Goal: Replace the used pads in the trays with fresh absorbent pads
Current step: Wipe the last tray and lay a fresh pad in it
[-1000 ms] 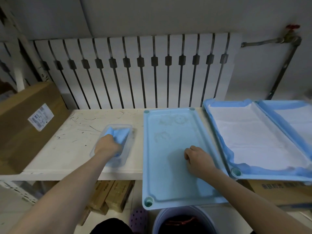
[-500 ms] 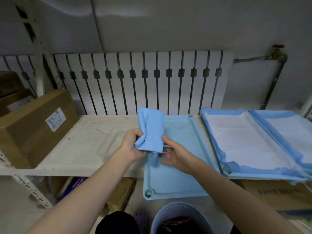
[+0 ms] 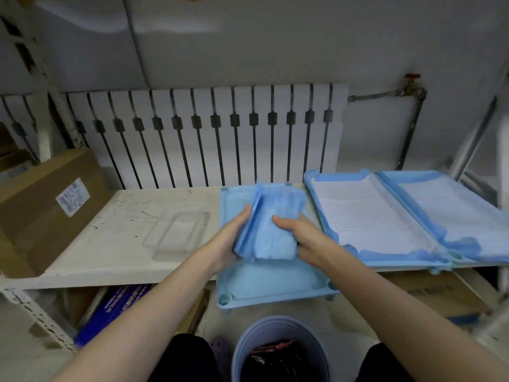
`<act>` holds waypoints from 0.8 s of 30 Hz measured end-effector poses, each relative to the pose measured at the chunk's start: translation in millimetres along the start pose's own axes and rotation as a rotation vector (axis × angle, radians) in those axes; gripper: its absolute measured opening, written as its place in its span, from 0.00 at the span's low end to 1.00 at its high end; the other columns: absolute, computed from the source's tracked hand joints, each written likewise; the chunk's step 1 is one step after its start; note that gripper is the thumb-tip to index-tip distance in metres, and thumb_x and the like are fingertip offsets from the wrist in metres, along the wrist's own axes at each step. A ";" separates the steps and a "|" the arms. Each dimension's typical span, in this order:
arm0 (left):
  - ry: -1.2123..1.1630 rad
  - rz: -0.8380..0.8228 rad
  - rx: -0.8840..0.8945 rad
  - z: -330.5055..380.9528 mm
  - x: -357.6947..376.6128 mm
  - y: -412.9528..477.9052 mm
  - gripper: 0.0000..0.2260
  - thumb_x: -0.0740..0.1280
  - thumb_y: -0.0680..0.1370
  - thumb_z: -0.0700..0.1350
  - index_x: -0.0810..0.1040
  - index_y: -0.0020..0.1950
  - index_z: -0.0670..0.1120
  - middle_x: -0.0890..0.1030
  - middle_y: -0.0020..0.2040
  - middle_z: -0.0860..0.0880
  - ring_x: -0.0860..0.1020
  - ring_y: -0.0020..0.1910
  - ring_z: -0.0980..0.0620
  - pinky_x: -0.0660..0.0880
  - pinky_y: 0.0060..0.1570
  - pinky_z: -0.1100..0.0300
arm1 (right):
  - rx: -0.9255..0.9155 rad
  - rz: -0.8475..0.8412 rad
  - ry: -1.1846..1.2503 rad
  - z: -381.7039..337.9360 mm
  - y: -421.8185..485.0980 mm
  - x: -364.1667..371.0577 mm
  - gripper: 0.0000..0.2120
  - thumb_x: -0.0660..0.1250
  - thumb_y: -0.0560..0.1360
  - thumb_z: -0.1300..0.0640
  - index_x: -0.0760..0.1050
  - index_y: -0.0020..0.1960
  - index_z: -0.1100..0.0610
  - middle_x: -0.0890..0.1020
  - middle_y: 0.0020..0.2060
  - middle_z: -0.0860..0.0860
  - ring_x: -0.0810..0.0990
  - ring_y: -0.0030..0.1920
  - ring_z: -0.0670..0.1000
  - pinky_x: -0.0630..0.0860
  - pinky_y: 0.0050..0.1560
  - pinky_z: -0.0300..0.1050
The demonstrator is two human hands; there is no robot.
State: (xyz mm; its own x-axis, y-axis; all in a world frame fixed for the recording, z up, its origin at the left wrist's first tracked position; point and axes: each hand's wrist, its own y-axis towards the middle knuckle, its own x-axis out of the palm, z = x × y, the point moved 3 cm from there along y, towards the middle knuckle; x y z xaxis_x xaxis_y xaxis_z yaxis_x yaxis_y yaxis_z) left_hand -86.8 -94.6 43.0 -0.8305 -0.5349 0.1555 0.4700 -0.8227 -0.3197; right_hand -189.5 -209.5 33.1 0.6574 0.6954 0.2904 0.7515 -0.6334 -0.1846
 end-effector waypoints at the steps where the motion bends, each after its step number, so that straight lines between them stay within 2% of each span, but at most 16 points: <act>1: -0.004 -0.056 0.012 -2.3 7.8 -0.7 0.13 0.62 0.79 0.55 0.80 0.57 0.51 0.84 0.52 0.47 0.83 0.50 0.49 0.79 0.46 0.53 | -0.003 -0.039 -0.068 -0.5 -2.2 3.8 0.15 0.66 0.77 0.61 0.73 0.63 0.60 0.82 0.55 0.57 0.81 0.55 0.57 0.76 0.59 0.57; 3: -0.011 -0.011 0.049 -6.8 9.0 1.5 0.16 0.66 0.78 0.49 0.76 0.64 0.46 0.83 0.55 0.44 0.82 0.54 0.45 0.79 0.52 0.49 | -0.012 -0.078 -0.109 -4.2 -8.3 7.9 0.12 0.65 0.77 0.62 0.75 0.60 0.59 0.82 0.53 0.57 0.81 0.54 0.57 0.76 0.59 0.57; 5: -0.090 0.170 0.061 -8.7 -5.0 6.6 0.15 0.65 0.79 0.43 0.74 0.65 0.41 0.82 0.54 0.43 0.80 0.54 0.42 0.77 0.55 0.45 | -0.029 -0.050 -0.014 -11.4 -12.5 -1.5 0.09 0.64 0.76 0.63 0.76 0.56 0.57 0.83 0.49 0.55 0.82 0.51 0.56 0.76 0.57 0.56; 7: -0.126 0.327 0.059 -6.4 -21.6 7.9 0.11 0.62 0.80 0.39 0.73 0.62 0.40 0.81 0.49 0.43 0.78 0.51 0.42 0.77 0.52 0.46 | -0.052 0.056 0.022 -19.1 -11.0 -21.2 0.11 0.65 0.74 0.64 0.76 0.56 0.58 0.83 0.48 0.56 0.81 0.50 0.57 0.77 0.55 0.56; 9: -0.108 0.426 0.089 0.4 -35.6 9.5 0.09 0.59 0.80 0.37 0.72 0.59 0.43 0.79 0.48 0.44 0.77 0.50 0.42 0.77 0.48 0.49 | -0.068 0.227 -0.132 -19.8 -5.5 -43.9 0.17 0.66 0.69 0.62 0.74 0.58 0.60 0.82 0.50 0.58 0.81 0.51 0.59 0.78 0.52 0.55; 10: -0.087 0.450 0.112 4.0 -39.4 10.3 0.08 0.59 0.80 0.37 0.72 0.58 0.44 0.79 0.48 0.44 0.77 0.49 0.42 0.77 0.46 0.50 | -0.063 0.312 -0.248 -18.6 -4.3 -52.6 0.17 0.66 0.68 0.63 0.73 0.57 0.61 0.81 0.50 0.59 0.80 0.50 0.60 0.78 0.50 0.55; 13: -0.021 0.405 0.158 10.7 -35.3 9.1 0.07 0.58 0.80 0.37 0.74 0.53 0.44 0.79 0.45 0.47 0.78 0.46 0.44 0.76 0.42 0.52 | -0.079 0.456 -0.601 -10.1 -2.7 -69.3 0.17 0.67 0.70 0.64 0.69 0.57 0.62 0.75 0.49 0.57 0.77 0.48 0.58 0.73 0.44 0.49; 16: 0.075 0.293 0.193 10.8 -25.3 6.7 0.08 0.59 0.79 0.37 0.76 0.50 0.46 0.81 0.45 0.47 0.79 0.45 0.46 0.76 0.47 0.52 | -0.251 0.606 -0.798 -9.1 -8.5 -68.9 0.29 0.68 0.69 0.65 0.62 0.67 0.62 0.70 0.58 0.56 0.71 0.61 0.58 0.72 0.55 0.50; 17: 0.119 0.256 0.200 10.6 -23.6 6.8 0.07 0.60 0.79 0.37 0.77 0.51 0.44 0.82 0.46 0.46 0.79 0.46 0.45 0.76 0.48 0.52 | -0.367 0.594 -0.853 -10.2 -10.9 -62.2 0.31 0.68 0.68 0.65 0.61 0.68 0.60 0.69 0.62 0.55 0.69 0.63 0.56 0.70 0.60 0.49; 19: 0.182 0.198 0.189 10.0 -22.2 7.4 0.08 0.61 0.77 0.37 0.78 0.52 0.40 0.82 0.47 0.42 0.79 0.47 0.43 0.74 0.49 0.52 | -0.550 0.329 -0.896 -7.3 -12.6 -39.1 0.27 0.67 0.68 0.67 0.66 0.66 0.59 0.71 0.61 0.51 0.70 0.62 0.50 0.68 0.63 0.42; 21: 0.202 0.160 0.186 11.4 -19.4 5.7 0.08 0.63 0.71 0.38 0.78 0.49 0.41 0.81 0.45 0.42 0.78 0.47 0.42 0.73 0.47 0.53 | -0.561 0.035 -0.908 0.5 -12.7 -15.4 0.19 0.67 0.71 0.66 0.71 0.60 0.59 0.75 0.53 0.47 0.74 0.54 0.44 0.68 0.57 0.31; 23: 0.185 0.112 0.208 14.1 -16.8 3.7 0.13 0.65 0.66 0.43 0.79 0.49 0.41 0.82 0.45 0.43 0.79 0.48 0.42 0.74 0.47 0.54 | -0.577 -0.015 -0.940 6.1 -7.9 -5.5 0.10 0.70 0.72 0.61 0.75 0.51 0.56 0.75 0.43 0.42 0.74 0.43 0.37 0.68 0.48 0.32; 24: 0.156 0.072 0.218 15.0 -16.5 4.2 0.15 0.67 0.67 0.47 0.79 0.51 0.41 0.83 0.47 0.43 0.80 0.50 0.42 0.75 0.49 0.54 | -0.589 0.002 -0.912 6.1 -5.4 -4.3 0.06 0.71 0.72 0.59 0.74 0.45 0.54 0.74 0.37 0.40 0.73 0.38 0.37 0.68 0.44 0.34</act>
State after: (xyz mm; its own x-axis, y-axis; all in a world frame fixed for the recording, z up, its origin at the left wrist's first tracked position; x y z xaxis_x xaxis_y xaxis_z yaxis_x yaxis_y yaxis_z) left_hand -66.7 -92.1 53.1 -0.8204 -0.5717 -0.0112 0.5691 -0.8144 -0.1136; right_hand -196.0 -206.9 27.2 0.6353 0.5305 -0.5613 0.7654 -0.5295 0.3658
